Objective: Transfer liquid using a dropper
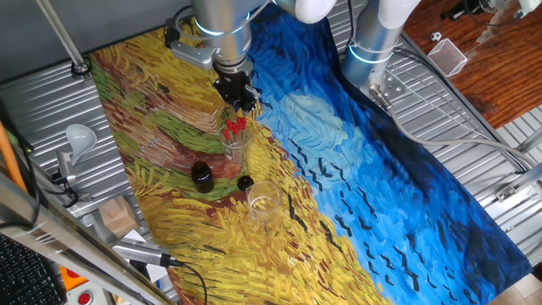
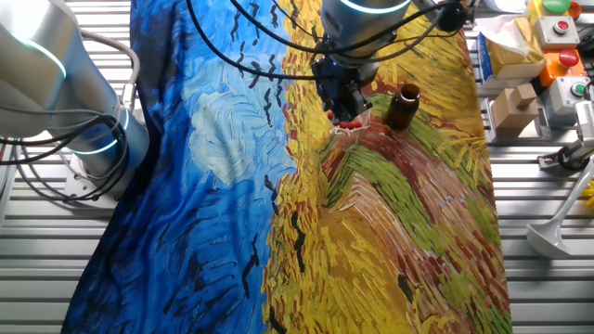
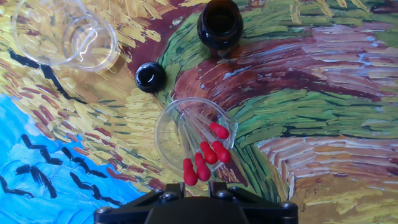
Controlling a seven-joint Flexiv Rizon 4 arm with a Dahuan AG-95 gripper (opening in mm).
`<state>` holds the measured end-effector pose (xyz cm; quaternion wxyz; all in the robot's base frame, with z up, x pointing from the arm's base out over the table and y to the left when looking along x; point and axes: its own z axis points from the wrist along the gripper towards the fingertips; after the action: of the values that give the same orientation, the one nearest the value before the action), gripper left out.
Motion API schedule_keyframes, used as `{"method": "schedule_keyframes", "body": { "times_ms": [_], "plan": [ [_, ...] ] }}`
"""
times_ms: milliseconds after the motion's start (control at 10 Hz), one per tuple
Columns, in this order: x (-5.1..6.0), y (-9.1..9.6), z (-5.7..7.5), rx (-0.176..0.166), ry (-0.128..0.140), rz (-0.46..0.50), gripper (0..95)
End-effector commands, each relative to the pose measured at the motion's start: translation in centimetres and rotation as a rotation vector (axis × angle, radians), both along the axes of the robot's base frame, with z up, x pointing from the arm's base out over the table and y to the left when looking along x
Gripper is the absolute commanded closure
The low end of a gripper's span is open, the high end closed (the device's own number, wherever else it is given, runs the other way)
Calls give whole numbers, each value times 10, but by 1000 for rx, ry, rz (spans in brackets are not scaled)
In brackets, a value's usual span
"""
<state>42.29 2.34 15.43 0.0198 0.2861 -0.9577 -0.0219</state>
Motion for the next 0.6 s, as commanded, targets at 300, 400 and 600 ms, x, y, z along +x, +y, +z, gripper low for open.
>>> {"method": "schedule_keyframes", "body": {
  "times_ms": [300,400,600],
  "plan": [
    [0,0,0,-4,0,-17,760],
    [0,0,0,-4,2,-16,760],
    [0,1,-3,-5,10,-21,760]
  ]
}}
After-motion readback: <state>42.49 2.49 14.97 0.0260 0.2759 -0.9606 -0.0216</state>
